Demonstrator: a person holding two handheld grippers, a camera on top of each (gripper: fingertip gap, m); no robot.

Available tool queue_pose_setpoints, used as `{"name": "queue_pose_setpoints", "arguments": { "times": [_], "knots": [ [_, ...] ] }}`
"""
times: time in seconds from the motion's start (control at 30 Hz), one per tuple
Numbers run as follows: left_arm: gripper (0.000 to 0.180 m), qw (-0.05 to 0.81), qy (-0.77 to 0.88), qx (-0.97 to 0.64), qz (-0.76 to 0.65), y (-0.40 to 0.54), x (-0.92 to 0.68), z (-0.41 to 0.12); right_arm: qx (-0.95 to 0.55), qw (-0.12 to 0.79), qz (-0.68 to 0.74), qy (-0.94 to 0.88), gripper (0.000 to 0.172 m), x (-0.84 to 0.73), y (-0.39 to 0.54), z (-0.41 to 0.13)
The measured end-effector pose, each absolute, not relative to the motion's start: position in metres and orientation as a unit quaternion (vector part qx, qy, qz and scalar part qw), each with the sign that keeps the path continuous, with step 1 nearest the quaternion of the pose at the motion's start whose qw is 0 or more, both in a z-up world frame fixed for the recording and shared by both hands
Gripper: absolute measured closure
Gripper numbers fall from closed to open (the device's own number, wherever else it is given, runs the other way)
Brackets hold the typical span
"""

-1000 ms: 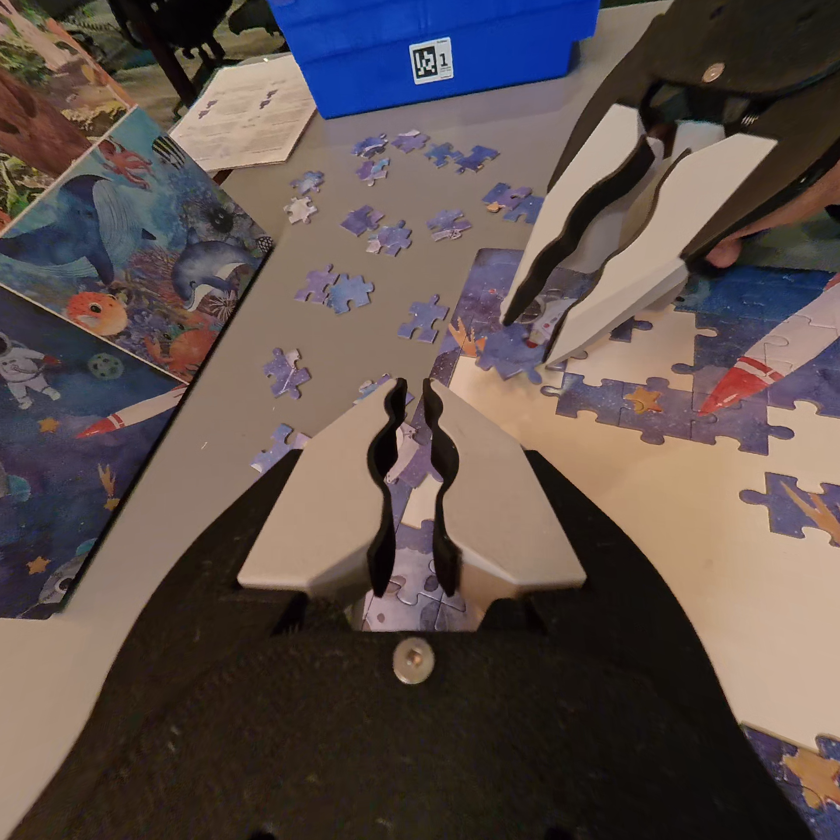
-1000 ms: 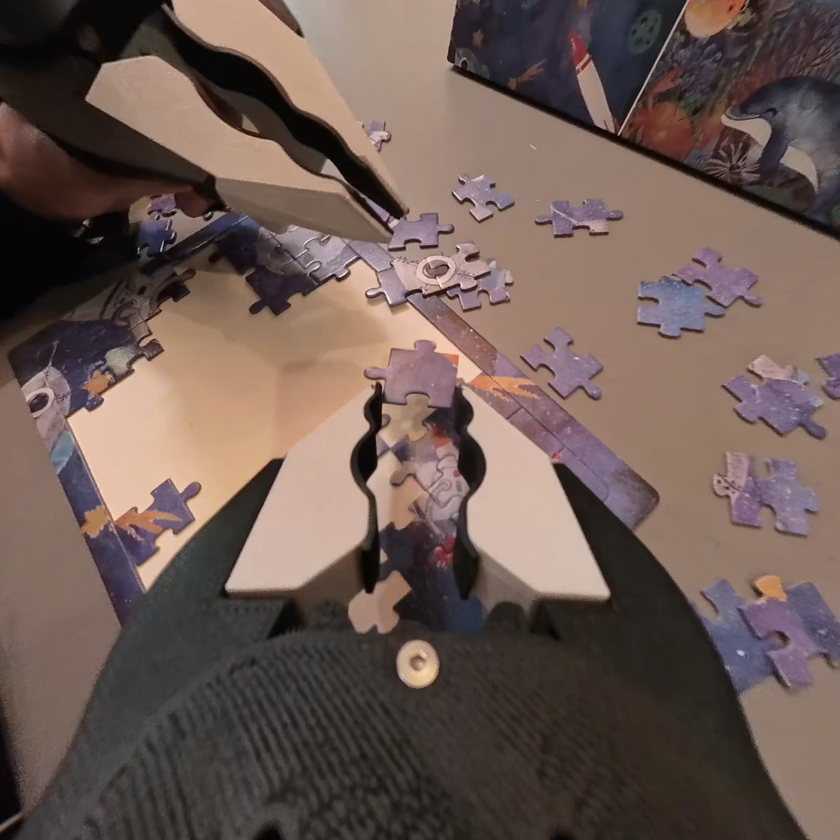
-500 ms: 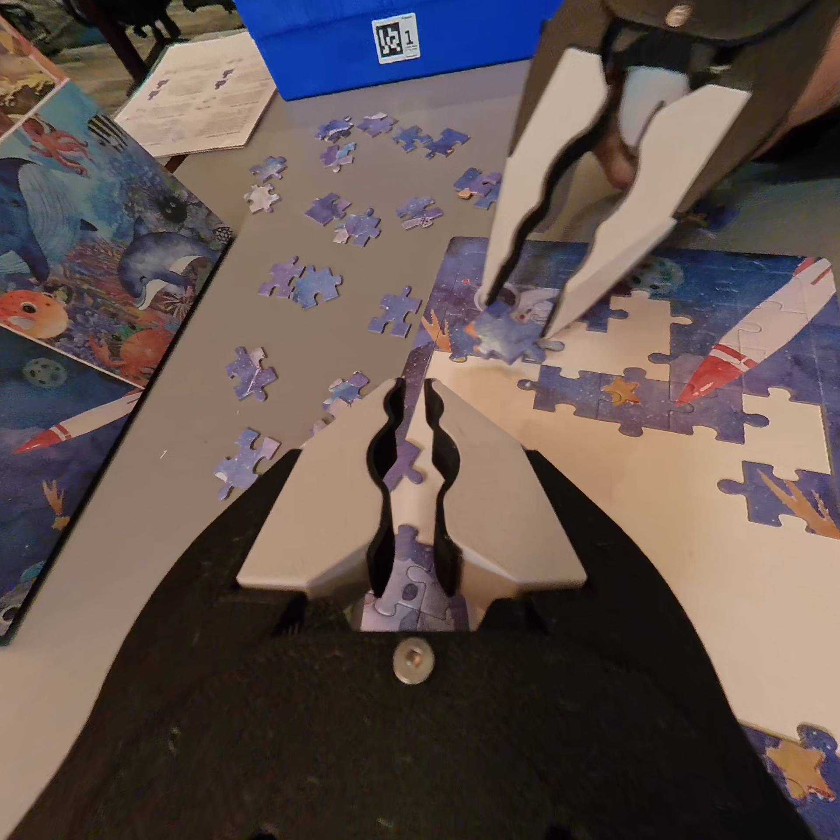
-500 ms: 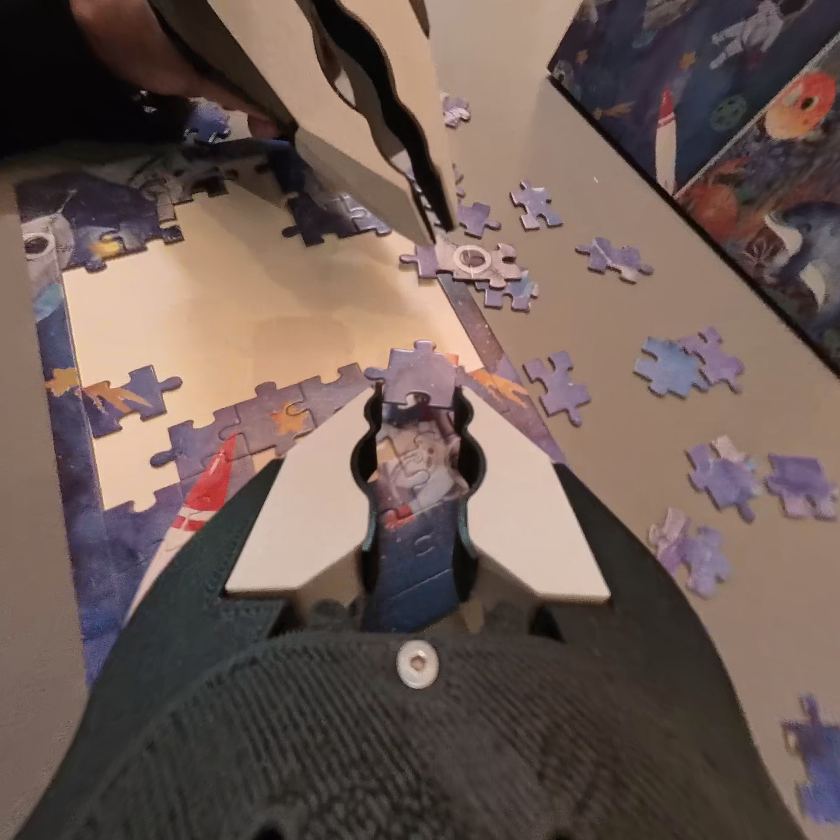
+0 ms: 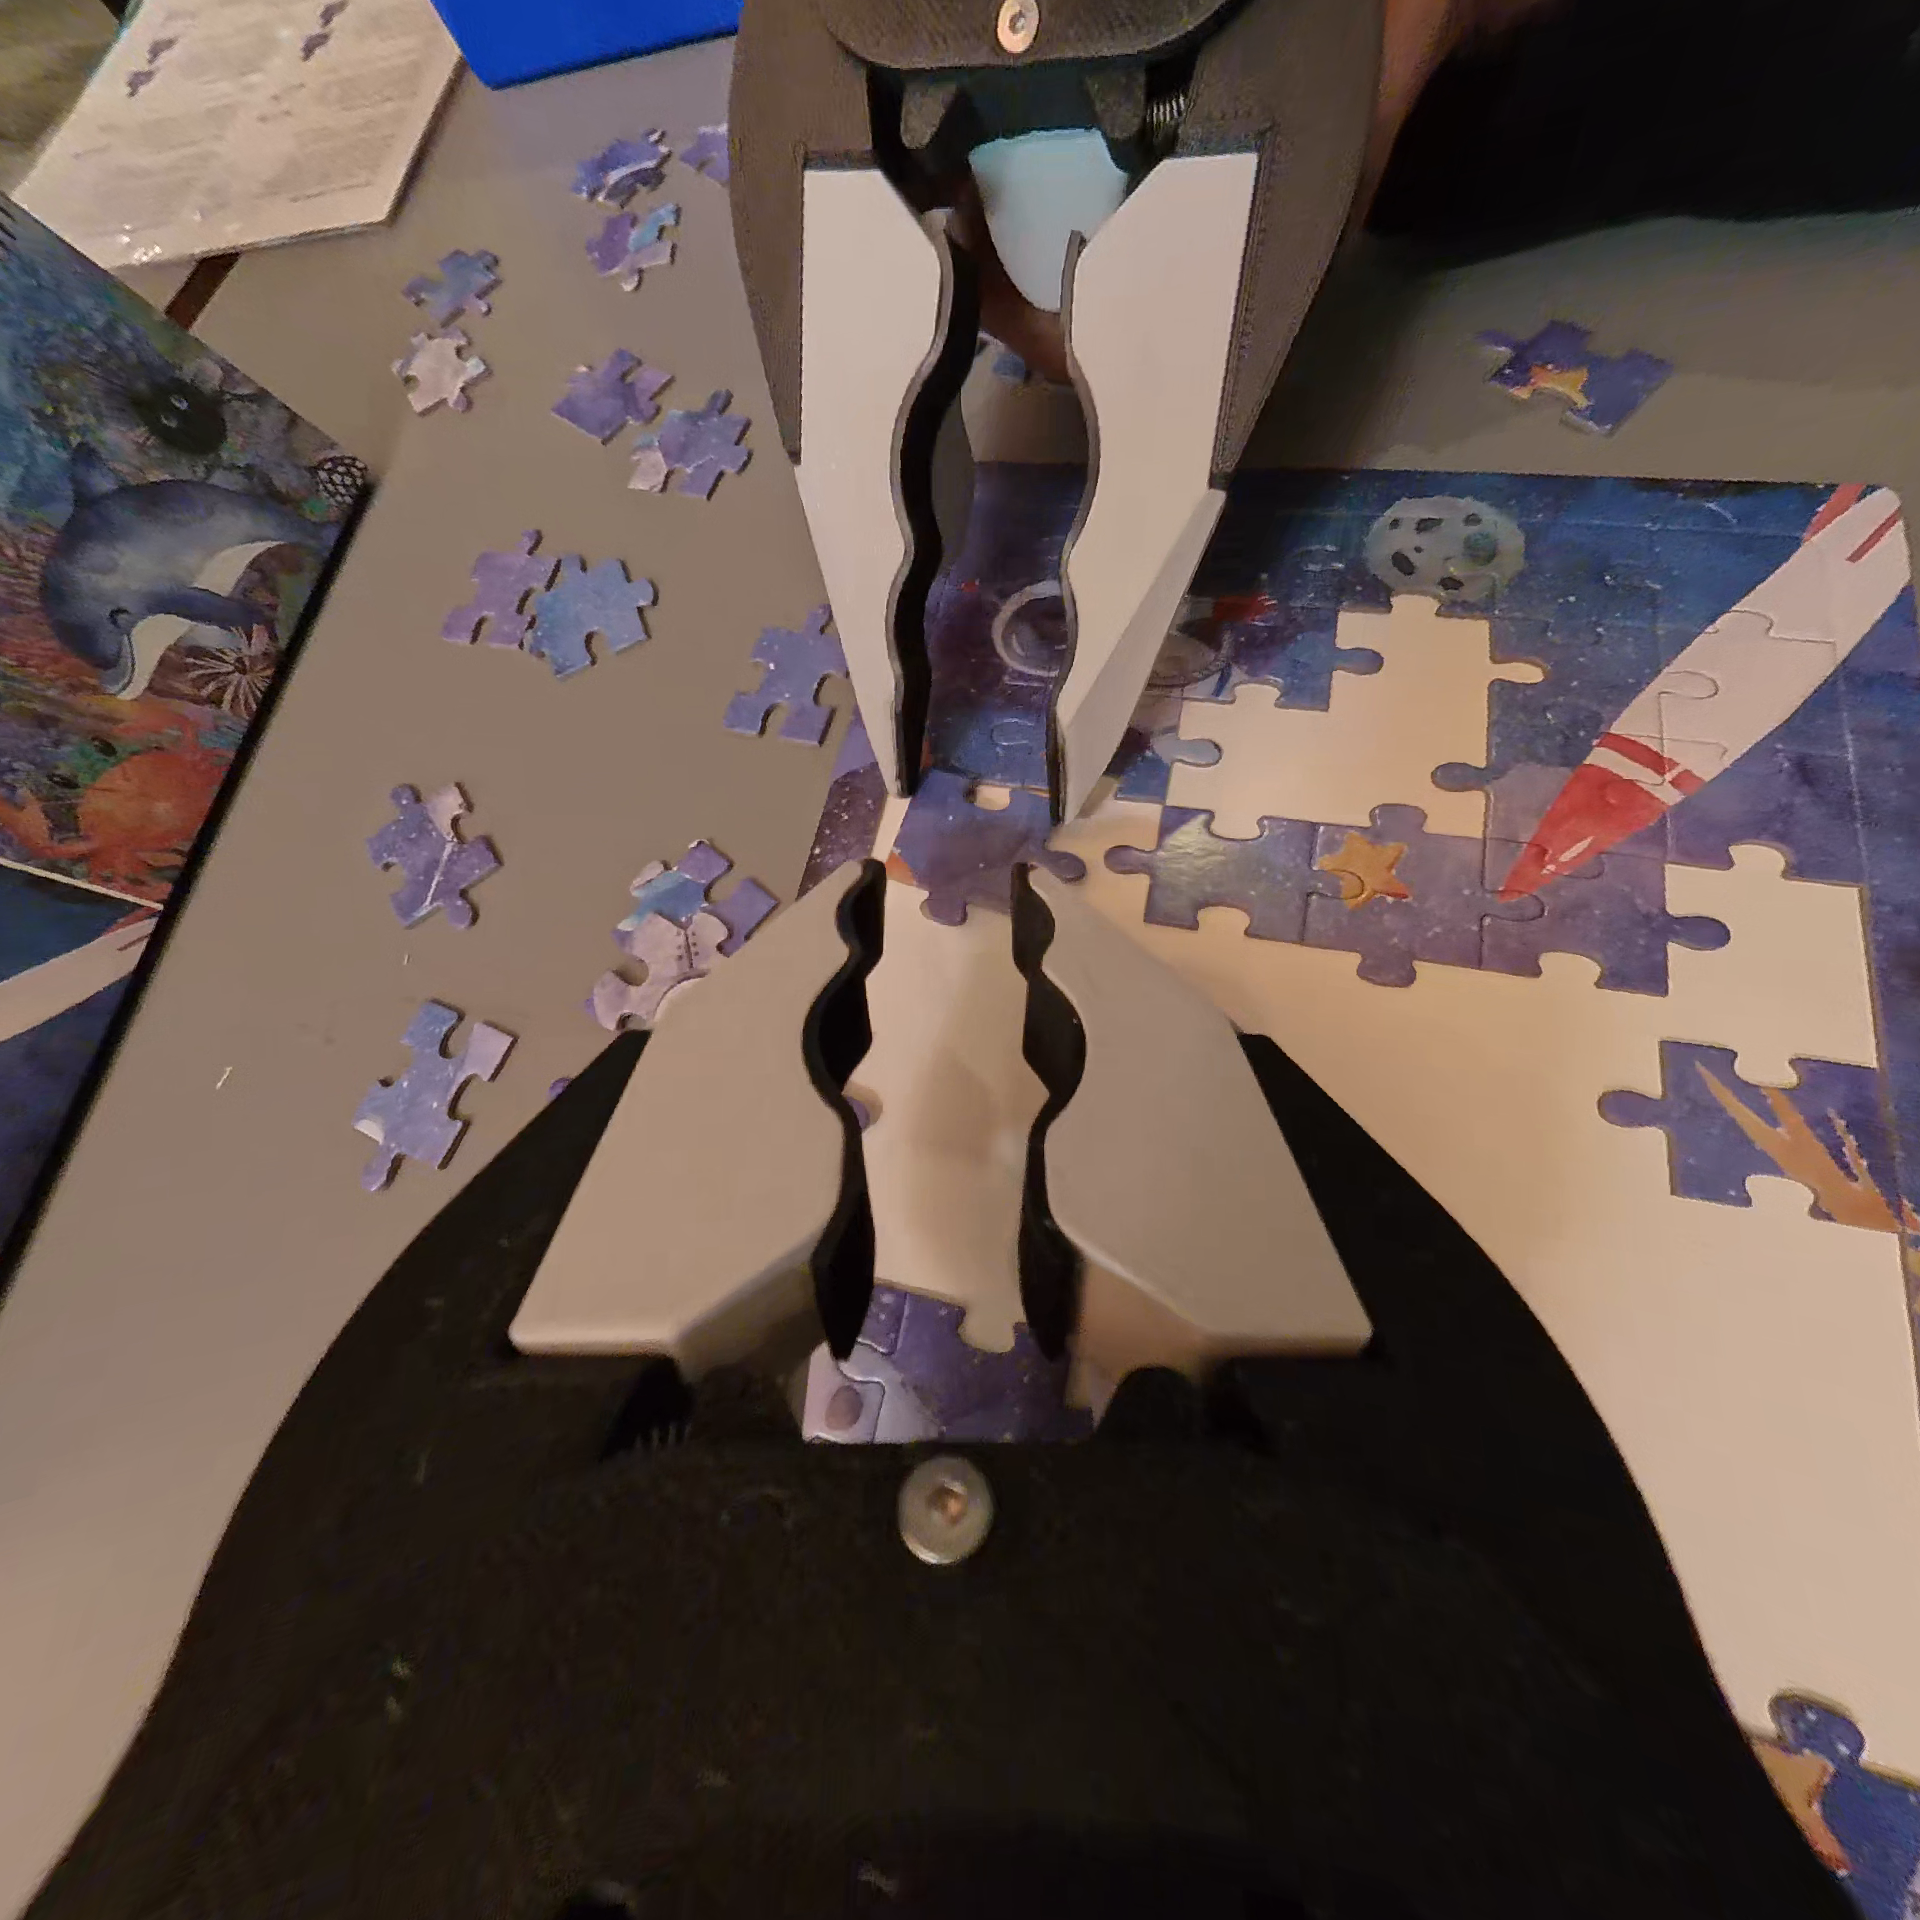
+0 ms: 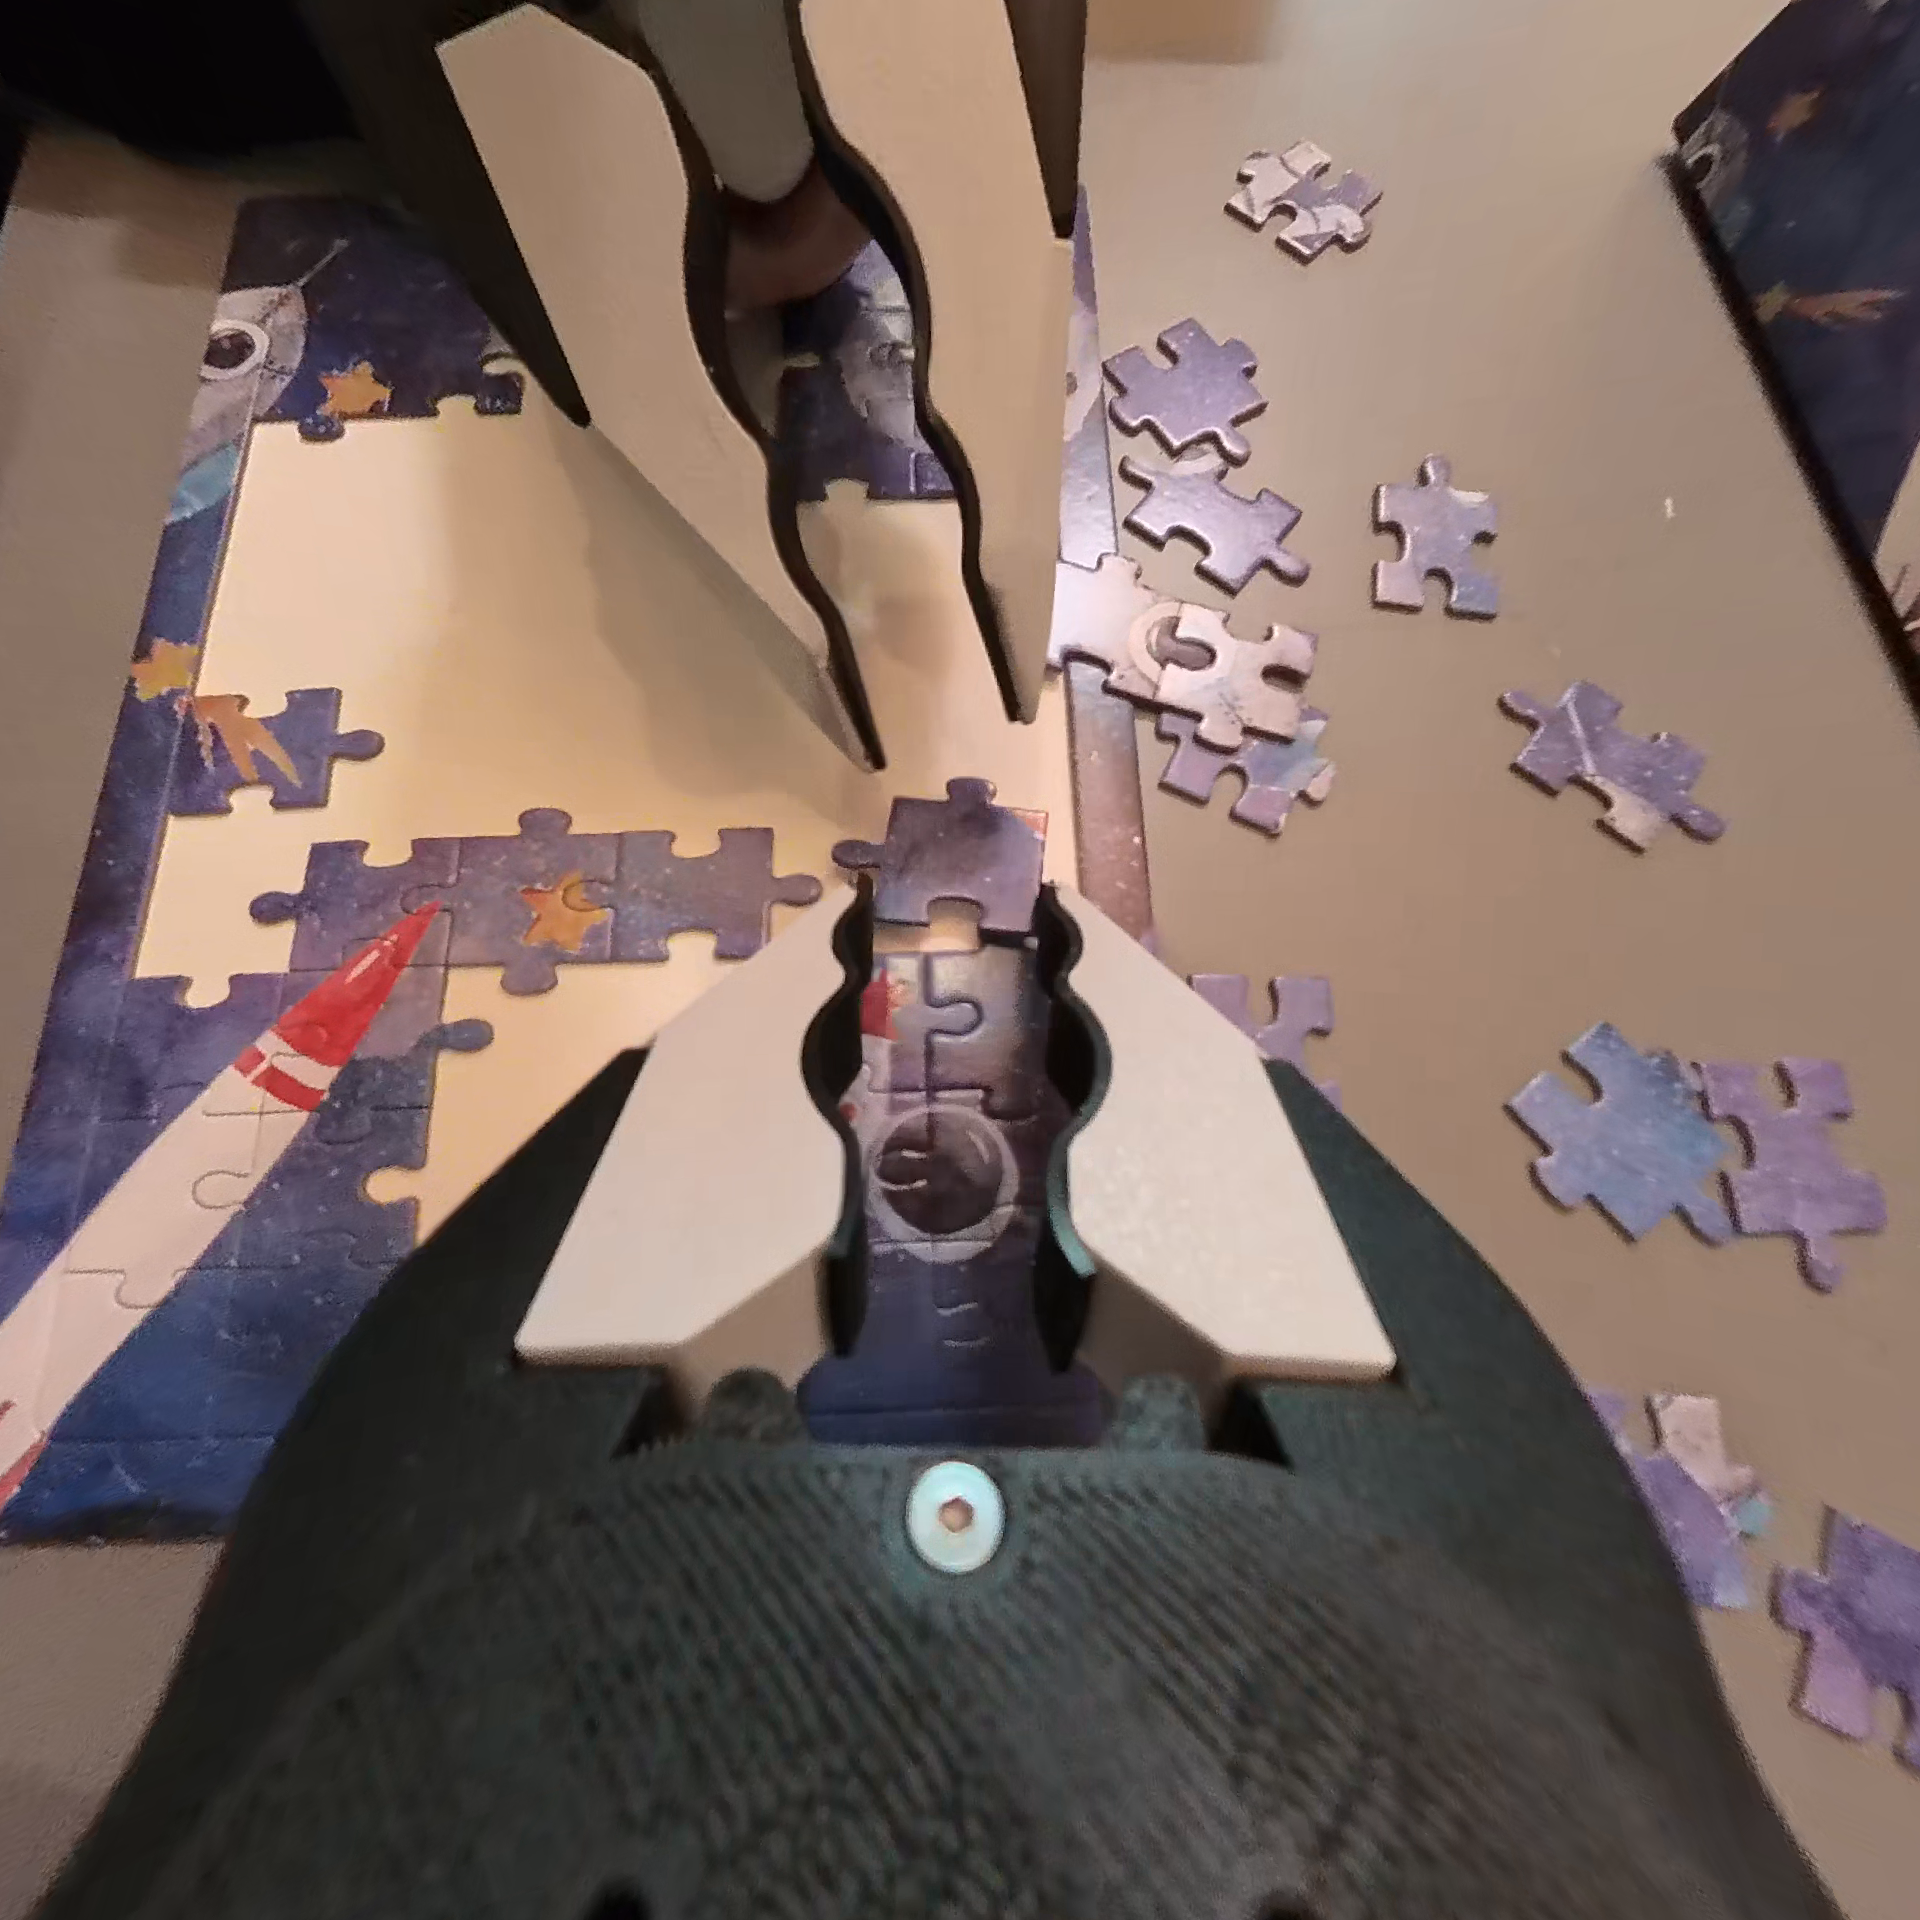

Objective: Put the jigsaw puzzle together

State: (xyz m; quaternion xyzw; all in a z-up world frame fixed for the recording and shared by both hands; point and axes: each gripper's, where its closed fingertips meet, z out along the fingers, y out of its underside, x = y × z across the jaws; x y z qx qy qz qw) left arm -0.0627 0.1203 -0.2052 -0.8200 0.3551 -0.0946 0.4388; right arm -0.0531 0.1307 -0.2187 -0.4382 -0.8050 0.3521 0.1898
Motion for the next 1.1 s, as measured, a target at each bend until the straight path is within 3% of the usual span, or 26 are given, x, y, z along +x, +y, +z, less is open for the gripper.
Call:
{"name": "queue_pose_setpoints", "arguments": {
  "times": [1.1],
  "knots": [
    [0.155,0.41,0.36,-0.835,-0.072,0.121,-0.064,-0.218,-0.43,0.182,0.359,-0.808,0.141,-0.051,0.135,-0.221]
  ]
}}
